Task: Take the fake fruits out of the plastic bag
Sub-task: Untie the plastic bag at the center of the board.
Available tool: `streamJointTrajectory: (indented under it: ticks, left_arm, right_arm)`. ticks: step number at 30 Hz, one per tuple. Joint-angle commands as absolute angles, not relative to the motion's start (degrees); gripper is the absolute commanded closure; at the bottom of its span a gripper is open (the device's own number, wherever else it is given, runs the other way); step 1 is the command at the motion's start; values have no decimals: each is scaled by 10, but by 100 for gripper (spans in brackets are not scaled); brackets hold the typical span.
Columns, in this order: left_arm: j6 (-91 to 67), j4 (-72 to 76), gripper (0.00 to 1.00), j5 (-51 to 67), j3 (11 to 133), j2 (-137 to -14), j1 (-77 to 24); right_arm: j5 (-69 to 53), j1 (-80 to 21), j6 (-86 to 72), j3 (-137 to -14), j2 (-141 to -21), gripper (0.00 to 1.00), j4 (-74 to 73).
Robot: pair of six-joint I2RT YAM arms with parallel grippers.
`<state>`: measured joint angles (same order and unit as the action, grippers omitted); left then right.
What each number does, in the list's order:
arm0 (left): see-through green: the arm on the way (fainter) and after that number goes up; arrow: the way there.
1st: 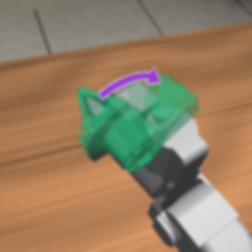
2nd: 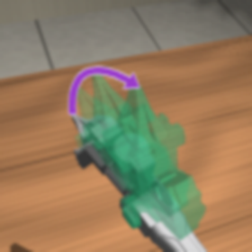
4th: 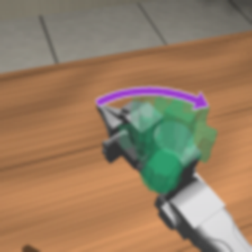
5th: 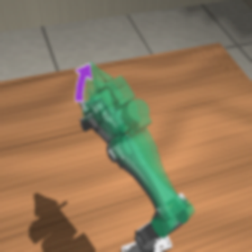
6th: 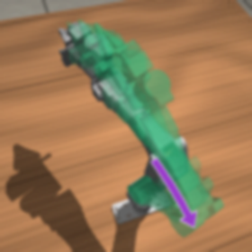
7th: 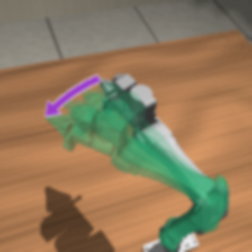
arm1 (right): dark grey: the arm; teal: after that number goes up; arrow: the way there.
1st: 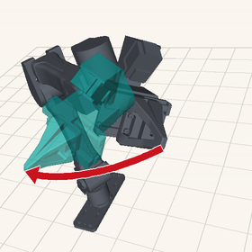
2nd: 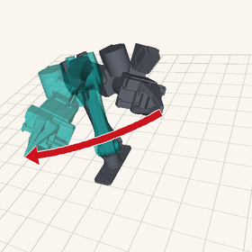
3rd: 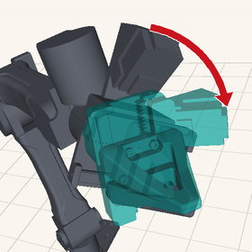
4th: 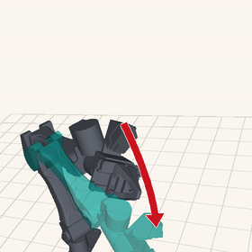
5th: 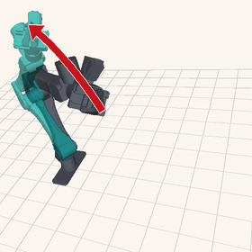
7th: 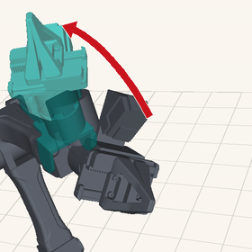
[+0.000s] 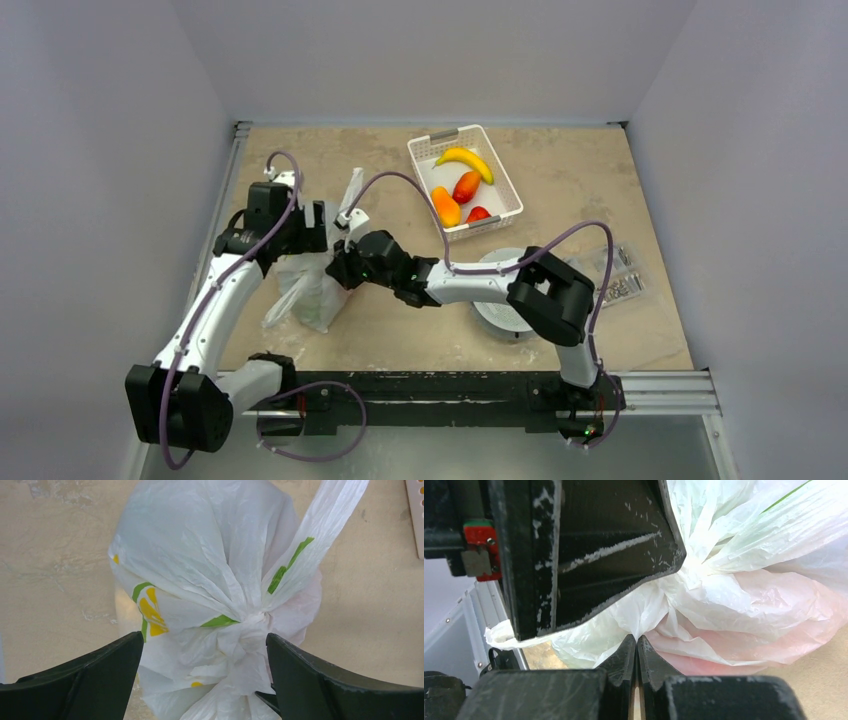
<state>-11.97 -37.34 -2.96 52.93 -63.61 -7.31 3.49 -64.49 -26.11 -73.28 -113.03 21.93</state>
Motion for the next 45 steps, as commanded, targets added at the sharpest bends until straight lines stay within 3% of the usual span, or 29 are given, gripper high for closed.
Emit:
streamJointTrajectory:
  ticks: [1,6,9,13,21,24,29,38,45]
  left_arm:
    - [-126,-363,9,-49,536,-634,-76]
    - [-124,-371,22,-45,540,-650,-76]
    - [-123,-371,45,-41,537,-650,-76]
    - [-116,-371,47,-14,537,-661,-76]
    - [-114,-382,41,40,547,-690,-77]
    - [-113,-386,72,18,549,-687,-78]
    - [-117,-374,99,-33,541,-652,-78]
    - [-128,-381,100,-152,536,-612,-78]
    - [-124,-374,100,-145,531,-597,-78]
  right_arm:
    - [26,-648,-268,-723,-1096,100,256]
    - [26,-648,-267,-718,-1092,100,258]
    - [28,-648,-266,-718,-1091,100,259]
    - [23,-648,-265,-718,-1092,100,259]
    - [21,-648,-261,-712,-1089,100,258]
    - [25,-648,-260,-716,-1095,100,253]
    - [35,-648,-261,-710,-1089,100,227]
    - [129,-648,-275,-600,-1015,100,204]
    - [134,-649,-294,-512,-963,100,205]
